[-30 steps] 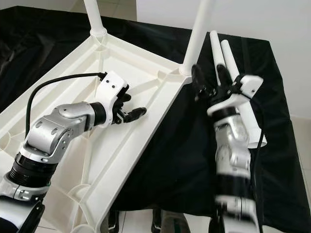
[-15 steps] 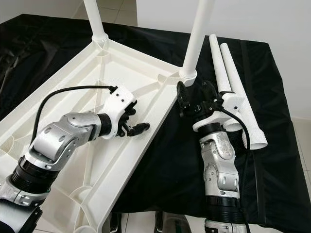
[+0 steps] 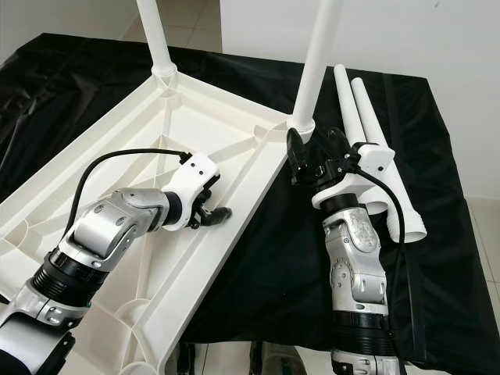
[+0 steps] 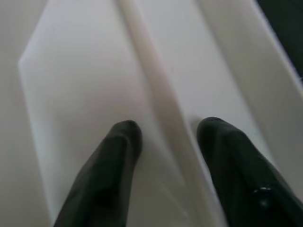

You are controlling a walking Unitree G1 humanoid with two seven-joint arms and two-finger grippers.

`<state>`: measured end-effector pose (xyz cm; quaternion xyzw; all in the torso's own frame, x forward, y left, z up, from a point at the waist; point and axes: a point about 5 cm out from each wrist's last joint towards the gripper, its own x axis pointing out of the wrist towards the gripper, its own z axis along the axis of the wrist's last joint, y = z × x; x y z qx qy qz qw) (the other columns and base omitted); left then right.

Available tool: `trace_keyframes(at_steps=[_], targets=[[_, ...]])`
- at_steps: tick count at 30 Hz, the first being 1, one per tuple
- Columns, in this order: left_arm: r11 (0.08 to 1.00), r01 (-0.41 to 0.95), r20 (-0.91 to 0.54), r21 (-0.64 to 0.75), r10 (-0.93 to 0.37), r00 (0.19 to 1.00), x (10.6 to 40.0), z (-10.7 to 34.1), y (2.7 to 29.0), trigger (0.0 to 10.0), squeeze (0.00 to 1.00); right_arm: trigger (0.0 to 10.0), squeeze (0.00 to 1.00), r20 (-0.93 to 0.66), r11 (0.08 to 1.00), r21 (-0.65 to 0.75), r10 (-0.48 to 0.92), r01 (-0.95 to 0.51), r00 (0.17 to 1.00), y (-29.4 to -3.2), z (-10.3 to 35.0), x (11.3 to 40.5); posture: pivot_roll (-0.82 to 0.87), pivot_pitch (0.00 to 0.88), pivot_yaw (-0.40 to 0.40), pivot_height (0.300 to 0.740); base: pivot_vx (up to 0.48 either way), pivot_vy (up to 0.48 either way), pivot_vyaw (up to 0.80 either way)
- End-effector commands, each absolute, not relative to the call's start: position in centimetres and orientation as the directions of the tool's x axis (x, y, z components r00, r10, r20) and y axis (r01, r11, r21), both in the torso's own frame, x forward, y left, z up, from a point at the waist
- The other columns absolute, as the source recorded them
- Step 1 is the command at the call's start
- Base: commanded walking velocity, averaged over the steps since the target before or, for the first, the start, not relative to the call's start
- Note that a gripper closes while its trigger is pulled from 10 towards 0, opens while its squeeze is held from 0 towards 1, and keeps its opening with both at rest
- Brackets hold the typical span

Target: Building children table

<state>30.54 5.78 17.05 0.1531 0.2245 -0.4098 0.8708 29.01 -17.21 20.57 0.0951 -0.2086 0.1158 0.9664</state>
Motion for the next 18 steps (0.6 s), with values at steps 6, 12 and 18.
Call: trace_keyframes(at_steps=[6,12,18], targets=[[0.688,0.714,-0.496,0.126,-0.58,0.647,31.6,17.5,6.0,0.0,0.0,10.0,0.0,0.42,0.958,0.12,0.187,-0.259,0.888,-17.1,20.6,28.8,-0.01,0.075,0.015,0.74,0.0,0.0,0.0],[0.692,0.712,-0.49,0.124,-0.581,0.65,31.9,17.5,5.7,0.0,0.0,10.0,0.0,0.415,0.956,0.123,0.194,-0.266,0.889,-16.8,20.5,28.7,-0.01,0.074,0.015,0.74,0.0,0.0,0.0],[0.722,0.682,-0.468,0.114,-0.566,0.678,32.8,18.0,5.5,0.0,0.0,10.0,0.0,0.413,0.955,0.128,0.192,-0.266,0.89,-16.6,20.5,28.6,-0.01,0.082,0.015,0.74,0.0,0.0,0.0]])
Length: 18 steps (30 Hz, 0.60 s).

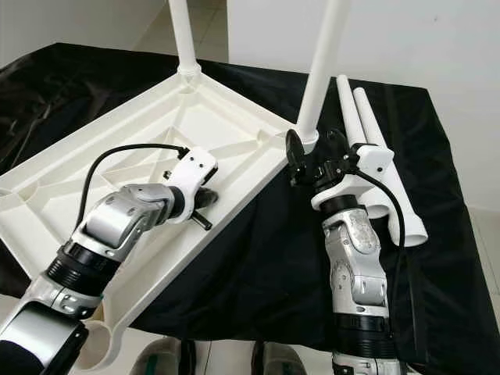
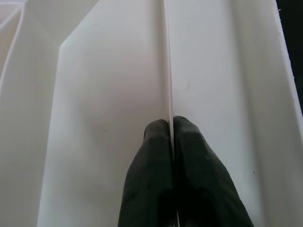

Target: Building children table

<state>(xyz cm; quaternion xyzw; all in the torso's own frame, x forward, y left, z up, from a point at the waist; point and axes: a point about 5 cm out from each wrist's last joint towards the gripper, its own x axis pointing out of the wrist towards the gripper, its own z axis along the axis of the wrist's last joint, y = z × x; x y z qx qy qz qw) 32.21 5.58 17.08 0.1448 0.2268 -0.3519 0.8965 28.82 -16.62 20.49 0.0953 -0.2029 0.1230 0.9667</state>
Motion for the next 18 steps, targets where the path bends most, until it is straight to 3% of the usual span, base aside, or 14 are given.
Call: trace_keyframes(at_steps=[1,18], targets=[[0.722,0.682,-0.468,0.114,-0.566,0.678,32.8,18.0,5.5,0.0,0.0,10.0,0.0,0.413,0.955,0.128,0.192,-0.266,0.89,-16.6,20.5,28.6,-0.01,0.082,0.015,0.74,0.0,0.0,0.0],[0.837,0.544,-0.381,0.057,-0.485,0.787,35.8,19.4,4.3,0.0,0.0,10.0,0.0,0.412,0.959,0.13,0.178,-0.252,0.893,-16.7,20.7,28.6,-0.02,0.098,0.012,0.74,0.0,0.0,0.0]])
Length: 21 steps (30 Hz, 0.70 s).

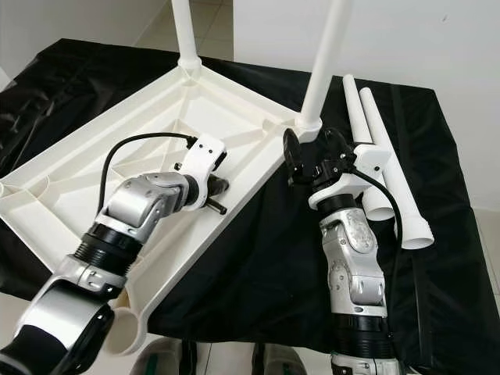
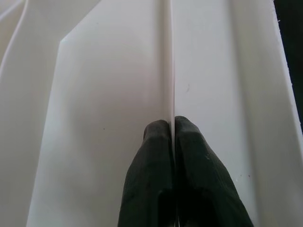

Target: Building children table

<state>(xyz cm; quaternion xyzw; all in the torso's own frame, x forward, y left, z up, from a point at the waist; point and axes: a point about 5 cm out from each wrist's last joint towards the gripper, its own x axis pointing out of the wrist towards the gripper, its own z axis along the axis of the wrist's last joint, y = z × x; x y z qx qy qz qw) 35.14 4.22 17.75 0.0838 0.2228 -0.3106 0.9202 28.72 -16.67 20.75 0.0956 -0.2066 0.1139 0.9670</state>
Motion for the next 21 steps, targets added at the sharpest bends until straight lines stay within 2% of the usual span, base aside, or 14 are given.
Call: trace_keyframes(at_steps=[1,10,13,14,15,16,21], targets=[[0.837,0.544,-0.381,0.057,-0.485,0.787,35.8,19.4,4.3,0.0,0.0,10.0,0.0,0.412,0.959,0.13,0.178,-0.252,0.893,-16.7,20.7,28.6,-0.02,0.098,0.012,0.74,0.0,0.0,0.0],[0.816,0.575,-0.356,0.056,-0.522,0.775,36.6,20.1,2.4,0.0,0.0,10.0,0.0,0.412,0.958,0.125,0.188,-0.259,0.892,-16.3,20.7,28.6,-0.02,0.1,0.015,0.74,0.0,0.0,0.0],[0.786,0.615,-0.326,0.062,-0.567,0.757,36.6,20.9,1.0,0.0,0.0,10.0,0.0,0.411,0.958,0.122,0.191,-0.261,0.892,-16.2,20.6,28.6,-0.02,0.104,0.017,0.74,0.0,0.0,0.0],[0.767,0.639,-0.312,0.06,-0.594,0.742,36.5,21.3,0.2,0.7,0.0,10.0,0.0,0.41,0.958,0.119,0.193,-0.261,0.892,-16.1,20.6,28.6,-0.02,0.105,0.019,0.74,0.0,0.0,0.0],[0.745,0.665,-0.294,0.059,-0.624,0.724,36.2,21.6,-0.6,4.7,0.0,10.0,0.0,0.409,0.958,0.115,0.194,-0.261,0.892,-16.1,20.6,28.5,-0.03,0.106,0.021,0.74,0.0,0.0,0.0],[0.731,0.68,-0.283,0.058,-0.642,0.713,36.1,21.8,-1.1,10.0,0.0,10.0,0.0,0.408,0.959,0.113,0.194,-0.261,0.892,-16.1,20.5,28.5,-0.03,0.106,0.021,0.74,0.0,0.0,0.0],[0.704,0.706,-0.271,0.079,-0.666,0.695,35.8,22.0,-2.0,10.0,0.0,10.0,0.0,0.406,0.96,0.116,0.189,-0.256,0.894,-16.0,20.5,28.4,-0.03,0.109,0.029,0.74,0.0,0.0,0.0]])
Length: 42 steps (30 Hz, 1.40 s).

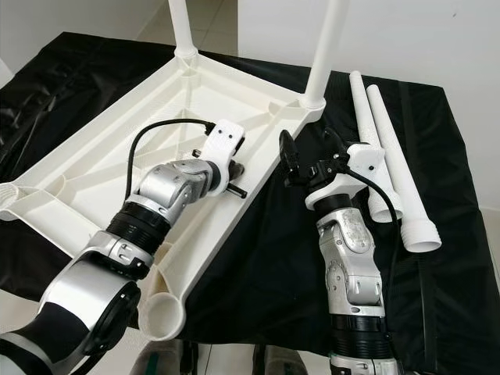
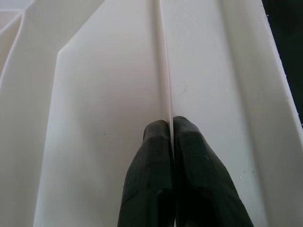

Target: Building children table

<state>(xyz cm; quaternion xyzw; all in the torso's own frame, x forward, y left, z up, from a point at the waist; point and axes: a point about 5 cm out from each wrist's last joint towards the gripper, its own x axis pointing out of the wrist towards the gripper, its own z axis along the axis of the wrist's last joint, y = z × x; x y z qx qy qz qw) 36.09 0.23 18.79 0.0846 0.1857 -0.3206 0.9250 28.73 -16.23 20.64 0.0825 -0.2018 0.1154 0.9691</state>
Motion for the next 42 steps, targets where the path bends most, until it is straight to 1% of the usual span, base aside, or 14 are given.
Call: trace_keyframes(at_steps=[1,6,7,9,10,20,21,22,23,30,33,36,38,42], targets=[[0.697,0.712,-0.267,0.088,-0.672,0.691,35.8,22.0,-2.2,10.0,0.0,10.0,0.0,0.405,0.961,0.116,0.185,-0.251,0.895,-16.0,20.4,28.4,-0.03,0.11,0.033,0.74,0.0,0.0,0.0],[0.684,0.723,-0.198,0.094,-0.699,0.687,35.6,22.7,-2.0,10.0,0.0,10.0,0.0,0.399,0.96,0.132,0.178,-0.248,0.9,-16.0,20.2,28.2,-0.03,0.113,0.036,0.74,0.0,0.0,0.0],[0.68,0.728,-0.181,0.089,-0.707,0.683,35.7,22.8,-1.8,10.0,0.17,10.0,0.44,0.397,0.958,0.142,0.177,-0.25,0.901,-16.0,20.1,28.2,-0.02,0.112,0.036,0.74,0.0,0.0,0.0],[0.677,0.731,-0.173,0.085,-0.712,0.68,35.7,22.8,-1.8,10.0,0.17,10.0,0.44,0.397,0.956,0.148,0.176,-0.252,0.901,-16.0,20.1,28.2,-0.02,0.114,0.035,0.74,0.0,0.0,0.0],[0.671,0.737,-0.175,0.079,-0.718,0.673,35.7,22.6,-1.7,10.0,1.0,10.0,1.0,0.398,0.955,0.153,0.177,-0.255,0.9,-15.9,20.1,28.2,-0.02,0.114,0.034,0.74,0.0,0.0,0.0],[0.647,0.751,-0.148,0.133,-0.736,0.661,35.3,22.8,-1.6,10.0,1.0,10.0,1.0,0.397,0.954,0.164,0.171,-0.253,0.902,-15.8,20.1,28.6,0.0,0.114,0.033,0.74,0.0,0.0,0.0],[0.65,0.748,-0.137,0.134,-0.736,0.663,35.3,23.0,-1.4,10.0,0.82,10.0,0.0,0.394,0.955,0.162,0.169,-0.249,0.903,-15.7,20.0,28.7,0.0,0.115,0.034,0.74,0.0,0.0,0.0],[0.65,0.748,-0.137,0.134,-0.736,0.663,35.3,23.0,-1.4,10.0,0.82,10.0,0.0,0.394,0.955,0.162,0.169,-0.249,0.903,-15.7,20.0,28.7,0.0,0.115,0.034,0.74,0.0,0.0,0.0],[0.653,0.741,-0.119,0.159,-0.732,0.671,35.3,23.3,-1.0,10.0,0.0,10.0,0.0,0.39,0.956,0.162,0.166,-0.245,0.906,-15.7,19.9,28.6,0.0,0.115,0.035,0.74,0.0,0.0,0.0],[0.699,0.672,-0.099,0.244,-0.672,0.734,35.9,23.5,2.3,10.0,0.0,10.0,0.0,0.376,0.963,0.152,0.154,-0.225,0.914,-15.9,19.7,28.6,0.0,0.117,0.037,0.74,0.0,0.0,0.0],[0.689,0.605,-0.109,0.399,-0.619,0.778,36.4,24.3,6.6,10.0,0.0,10.0,0.0,0.369,0.967,0.138,0.149,-0.213,0.918,-16.2,19.5,28.6,0.01,0.115,0.029,0.74,0.0,0.0,0.0],[0.682,0.595,-0.113,0.424,-0.612,0.783,36.4,24.6,7.5,10.0,0.0,10.0,0.0,0.368,0.967,0.136,0.151,-0.214,0.917,-16.2,19.5,28.7,0.01,0.115,0.029,0.74,0.0,0.0,0.0],[0.668,0.591,-0.141,0.453,-0.6,0.787,36.4,25.0,9.5,10.0,0.0,10.0,0.0,0.37,0.967,0.128,0.161,-0.222,0.915,-16.2,19.6,28.8,0.01,0.107,0.022,0.74,0.0,0.0,0.0],[0.653,0.591,-0.162,0.473,-0.595,0.787,36.2,25.1,10.4,10.0,0.0,10.0,0.0,0.372,0.966,0.124,0.166,-0.226,0.913,-16.2,19.7,28.9,0.01,0.104,0.02,0.74,0.0,0.0,0.0]])
